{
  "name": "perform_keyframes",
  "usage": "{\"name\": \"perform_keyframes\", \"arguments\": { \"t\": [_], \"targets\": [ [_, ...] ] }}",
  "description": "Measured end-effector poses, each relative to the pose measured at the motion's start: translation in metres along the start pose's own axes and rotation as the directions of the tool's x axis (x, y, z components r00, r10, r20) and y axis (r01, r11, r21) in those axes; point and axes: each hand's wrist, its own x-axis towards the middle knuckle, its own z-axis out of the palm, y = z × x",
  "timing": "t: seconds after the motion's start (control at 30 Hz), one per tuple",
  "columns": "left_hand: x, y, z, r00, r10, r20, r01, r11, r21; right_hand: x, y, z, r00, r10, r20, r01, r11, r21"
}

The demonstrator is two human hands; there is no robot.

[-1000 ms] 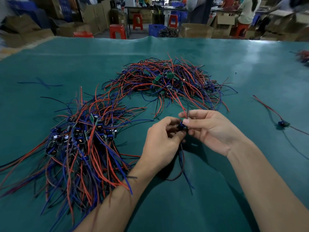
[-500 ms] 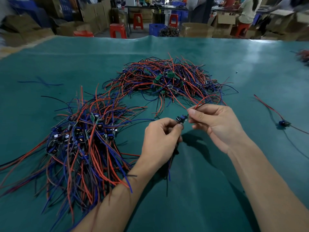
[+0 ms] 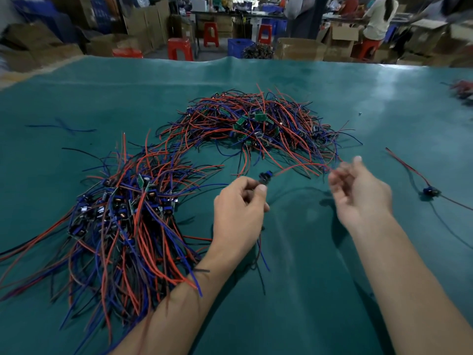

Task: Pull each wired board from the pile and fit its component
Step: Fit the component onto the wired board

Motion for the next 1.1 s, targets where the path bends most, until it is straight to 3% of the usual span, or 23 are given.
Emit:
{"name": "perform_keyframes", "arguments": {
  "t": [0.1, 0.2, 0.27, 0.37, 0.5, 0.63, 0.73, 0.83, 0.93, 1.0, 1.07, 1.1],
  "targets": [
    [0.002, -0.002, -0.003, 0.992, 0.028, -0.122, -0.028, 1.000, 0.004, -0.013, 0.015, 0.010, 0.978, 0.137, 0.156, -0.095, 0.964, -0.248],
    [0.002, 0.000, -0.004, 0.983, 0.070, -0.172, -0.070, 0.998, 0.005, -0.029, 0.033, 0.017, 0.929, 0.163, 0.331, 0.066, 0.809, -0.584],
    [0.003, -0.001, -0.005, 0.985, 0.092, -0.148, -0.092, 0.996, 0.008, -0.037, 0.038, 0.018, 0.877, 0.178, 0.446, 0.178, 0.742, -0.646],
    [0.001, -0.001, -0.002, 0.993, 0.110, -0.051, -0.111, 0.994, -0.014, -0.044, 0.040, 0.019, 0.774, 0.195, 0.602, 0.200, 0.827, -0.525],
    [-0.002, -0.001, 0.002, 0.992, 0.097, 0.075, -0.095, 0.995, -0.028, -0.037, 0.033, 0.017, 0.844, 0.021, 0.535, 0.268, 0.849, -0.456],
    [-0.002, 0.000, 0.006, 0.979, 0.112, 0.170, -0.115, 0.993, 0.008, -0.028, 0.006, 0.017, 0.888, -0.211, 0.408, 0.341, 0.898, -0.278],
    [-0.004, 0.002, 0.006, 0.962, 0.124, 0.245, -0.139, 0.989, 0.048, -0.031, -0.025, 0.021, 0.861, -0.379, 0.339, 0.452, 0.875, -0.173],
    [-0.005, 0.002, 0.004, 0.956, 0.134, 0.260, -0.176, 0.973, 0.149, -0.053, -0.048, 0.046, 0.795, -0.403, 0.453, 0.506, 0.853, -0.129],
    [-0.006, 0.005, 0.004, 0.967, 0.109, 0.231, -0.146, 0.978, 0.149, -0.082, -0.045, 0.095, 0.676, -0.249, 0.693, 0.538, 0.810, -0.234],
    [-0.007, 0.009, 0.003, 0.973, 0.091, 0.210, -0.118, 0.986, 0.121, -0.103, -0.029, 0.130, 0.523, -0.048, 0.851, 0.603, 0.727, -0.329],
    [-0.008, 0.011, 0.002, 0.974, 0.084, 0.208, -0.115, 0.984, 0.139, -0.114, -0.009, 0.158, 0.389, 0.186, 0.902, 0.755, 0.498, -0.428],
    [-0.008, 0.011, 0.001, 0.976, 0.083, 0.203, -0.115, 0.982, 0.153, -0.111, 0.000, 0.166, 0.369, 0.284, 0.885, 0.813, 0.362, -0.456]
  ]
}}
